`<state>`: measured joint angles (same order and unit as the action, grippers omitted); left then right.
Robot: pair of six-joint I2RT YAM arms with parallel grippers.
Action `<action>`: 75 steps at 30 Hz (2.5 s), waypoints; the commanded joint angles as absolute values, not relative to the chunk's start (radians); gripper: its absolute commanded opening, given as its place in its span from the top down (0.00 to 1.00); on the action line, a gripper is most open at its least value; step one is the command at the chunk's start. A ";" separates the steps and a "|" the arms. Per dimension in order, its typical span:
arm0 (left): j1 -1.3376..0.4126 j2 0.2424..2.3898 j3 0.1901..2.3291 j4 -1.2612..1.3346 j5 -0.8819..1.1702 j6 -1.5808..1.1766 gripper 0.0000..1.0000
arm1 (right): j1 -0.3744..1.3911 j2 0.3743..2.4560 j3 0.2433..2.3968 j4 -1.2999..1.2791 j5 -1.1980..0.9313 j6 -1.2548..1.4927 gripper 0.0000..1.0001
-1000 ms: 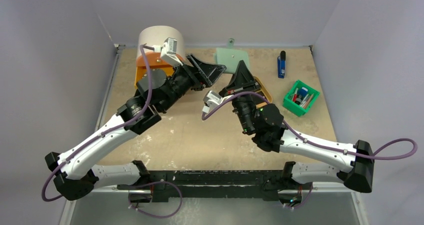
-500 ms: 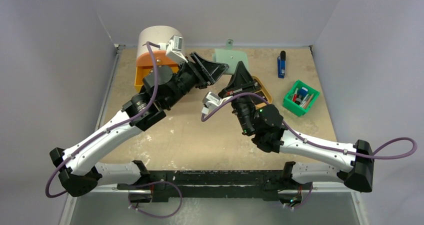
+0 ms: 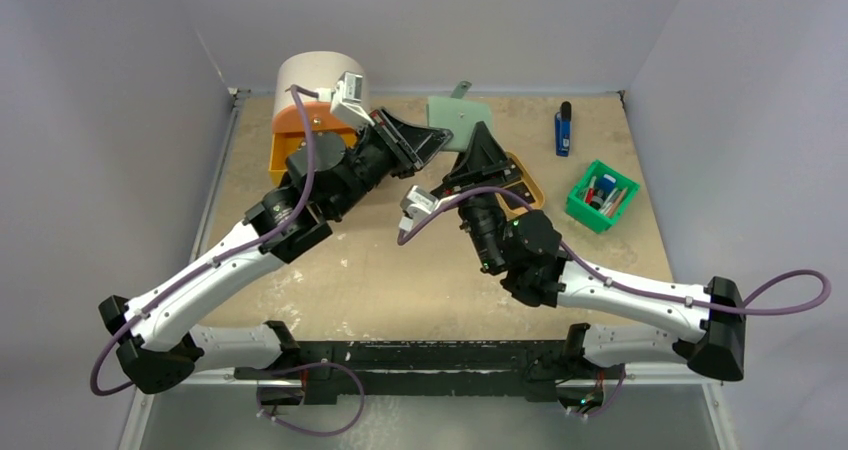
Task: Put the credit cards into the card holder
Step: Close the card holder.
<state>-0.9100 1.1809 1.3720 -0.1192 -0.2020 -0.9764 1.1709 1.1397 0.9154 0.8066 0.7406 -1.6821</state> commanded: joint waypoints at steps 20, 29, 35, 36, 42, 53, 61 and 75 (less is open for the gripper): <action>-0.905 0.716 1.381 -0.556 -0.060 -0.328 1.00 | 0.812 0.935 1.298 -0.232 -0.405 0.097 0.01; -0.905 0.630 1.303 -0.483 0.327 -0.257 1.00 | 0.680 0.957 1.162 0.265 -0.958 0.640 0.01; -0.905 0.735 1.337 -0.432 0.507 -0.270 1.00 | 0.681 0.977 1.169 0.314 -0.987 0.689 0.01; -0.905 0.749 1.341 -0.418 0.519 -0.270 1.00 | 0.681 0.978 1.163 0.318 -0.992 0.697 0.01; -0.905 0.814 1.374 -0.390 0.560 -0.246 1.00 | 0.682 0.976 1.154 0.377 -1.004 0.742 0.08; -0.906 0.833 1.405 -0.378 0.539 -0.201 1.00 | 0.681 0.944 1.143 0.231 -1.022 0.665 0.18; -0.904 0.847 1.410 -0.371 0.535 -0.196 1.00 | 0.682 0.958 1.134 0.265 -1.023 0.706 0.37; -0.906 0.881 1.427 -0.393 0.531 -0.176 1.00 | 0.707 0.976 1.118 0.345 -1.016 0.761 0.57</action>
<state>-0.9081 0.8883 1.3792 -0.4500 0.5240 -0.1974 0.6930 0.9756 1.1156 0.2756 -0.9977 0.7383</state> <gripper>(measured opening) 0.129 0.474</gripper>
